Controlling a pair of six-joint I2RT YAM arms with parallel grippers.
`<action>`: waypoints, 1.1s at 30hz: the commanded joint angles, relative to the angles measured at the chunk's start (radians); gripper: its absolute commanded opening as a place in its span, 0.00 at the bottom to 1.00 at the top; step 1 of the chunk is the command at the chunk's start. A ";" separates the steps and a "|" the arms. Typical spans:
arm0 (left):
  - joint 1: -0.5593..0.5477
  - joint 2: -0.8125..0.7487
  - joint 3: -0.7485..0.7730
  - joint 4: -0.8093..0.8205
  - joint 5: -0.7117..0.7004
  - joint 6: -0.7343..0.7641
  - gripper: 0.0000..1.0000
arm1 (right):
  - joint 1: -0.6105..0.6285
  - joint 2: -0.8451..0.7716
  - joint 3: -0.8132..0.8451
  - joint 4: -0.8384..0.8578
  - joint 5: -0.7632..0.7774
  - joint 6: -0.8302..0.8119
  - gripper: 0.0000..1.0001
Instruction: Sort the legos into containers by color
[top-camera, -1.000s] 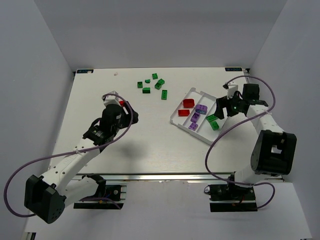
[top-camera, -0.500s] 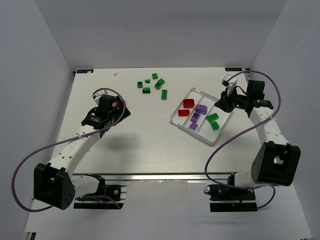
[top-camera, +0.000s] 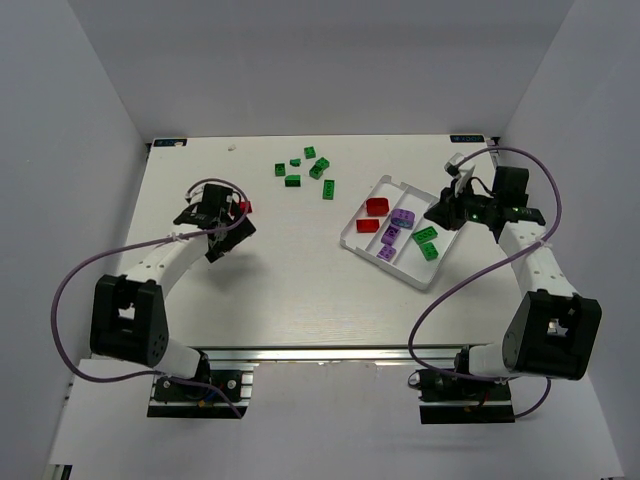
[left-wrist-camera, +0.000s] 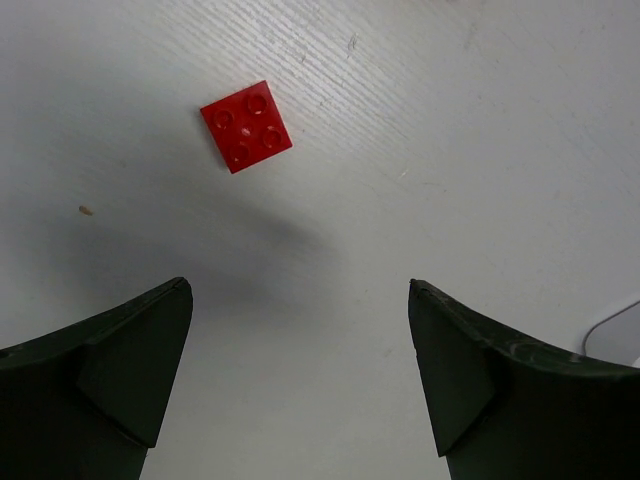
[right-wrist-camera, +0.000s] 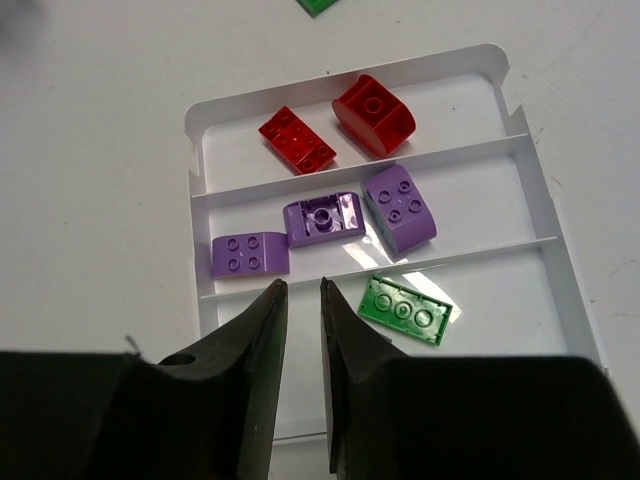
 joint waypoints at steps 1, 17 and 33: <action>0.016 0.054 0.073 0.022 0.014 0.025 0.98 | -0.007 -0.033 -0.023 0.042 -0.032 0.032 0.26; 0.048 0.307 0.167 0.008 -0.092 0.019 0.91 | -0.007 -0.028 -0.060 0.074 -0.032 0.055 0.27; 0.057 0.450 0.265 0.017 -0.135 0.019 0.61 | -0.007 -0.028 -0.072 0.076 -0.013 0.055 0.28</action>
